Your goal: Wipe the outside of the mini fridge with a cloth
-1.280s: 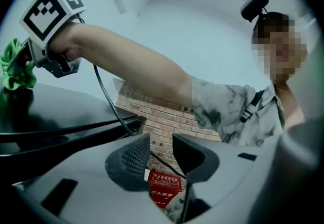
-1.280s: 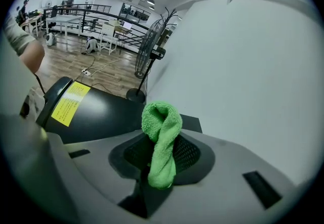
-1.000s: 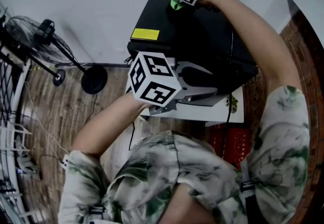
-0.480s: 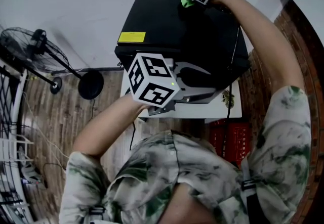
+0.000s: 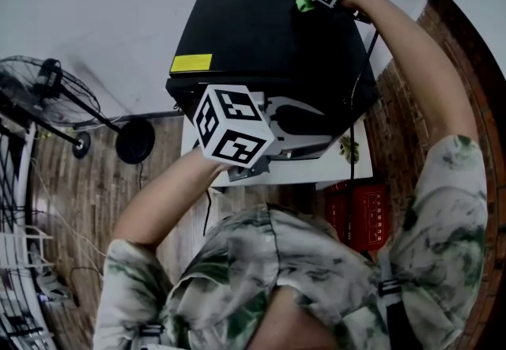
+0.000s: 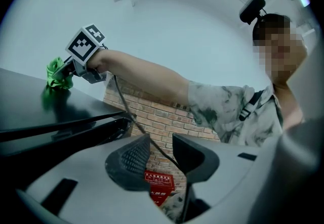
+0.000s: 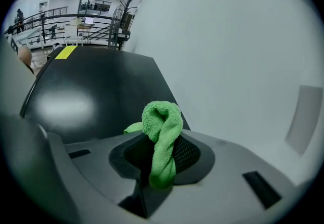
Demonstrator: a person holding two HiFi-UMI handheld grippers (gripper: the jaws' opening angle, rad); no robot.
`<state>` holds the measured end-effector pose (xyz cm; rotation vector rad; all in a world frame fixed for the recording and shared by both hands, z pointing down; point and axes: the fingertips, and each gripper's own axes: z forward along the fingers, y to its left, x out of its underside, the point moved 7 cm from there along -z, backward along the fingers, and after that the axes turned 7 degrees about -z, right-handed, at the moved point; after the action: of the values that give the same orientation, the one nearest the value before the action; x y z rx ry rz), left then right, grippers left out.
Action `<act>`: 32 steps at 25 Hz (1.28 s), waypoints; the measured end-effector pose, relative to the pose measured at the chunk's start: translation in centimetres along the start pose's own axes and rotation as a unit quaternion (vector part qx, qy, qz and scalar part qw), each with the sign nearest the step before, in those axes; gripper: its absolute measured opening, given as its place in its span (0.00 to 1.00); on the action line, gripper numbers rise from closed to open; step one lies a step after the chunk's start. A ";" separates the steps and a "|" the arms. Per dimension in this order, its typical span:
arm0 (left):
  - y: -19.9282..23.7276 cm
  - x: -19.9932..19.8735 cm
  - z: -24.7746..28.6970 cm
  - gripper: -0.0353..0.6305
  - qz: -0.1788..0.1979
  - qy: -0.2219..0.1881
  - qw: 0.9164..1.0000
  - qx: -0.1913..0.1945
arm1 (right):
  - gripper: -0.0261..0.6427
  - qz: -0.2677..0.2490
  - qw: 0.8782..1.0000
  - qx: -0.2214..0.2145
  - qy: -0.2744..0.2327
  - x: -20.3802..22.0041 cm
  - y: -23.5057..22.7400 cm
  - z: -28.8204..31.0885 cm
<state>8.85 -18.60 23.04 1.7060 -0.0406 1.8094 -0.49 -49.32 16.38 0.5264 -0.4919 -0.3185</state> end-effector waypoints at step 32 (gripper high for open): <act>-5.2 2.5 -2.9 0.26 0.036 0.000 0.995 0.090 | 0.21 0.179 0.974 0.116 -0.082 7.9 2.5 -11.8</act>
<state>8.83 -12.13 22.75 1.8502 0.0646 1.9164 12.64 -45.80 11.74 0.6278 -0.7772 0.0437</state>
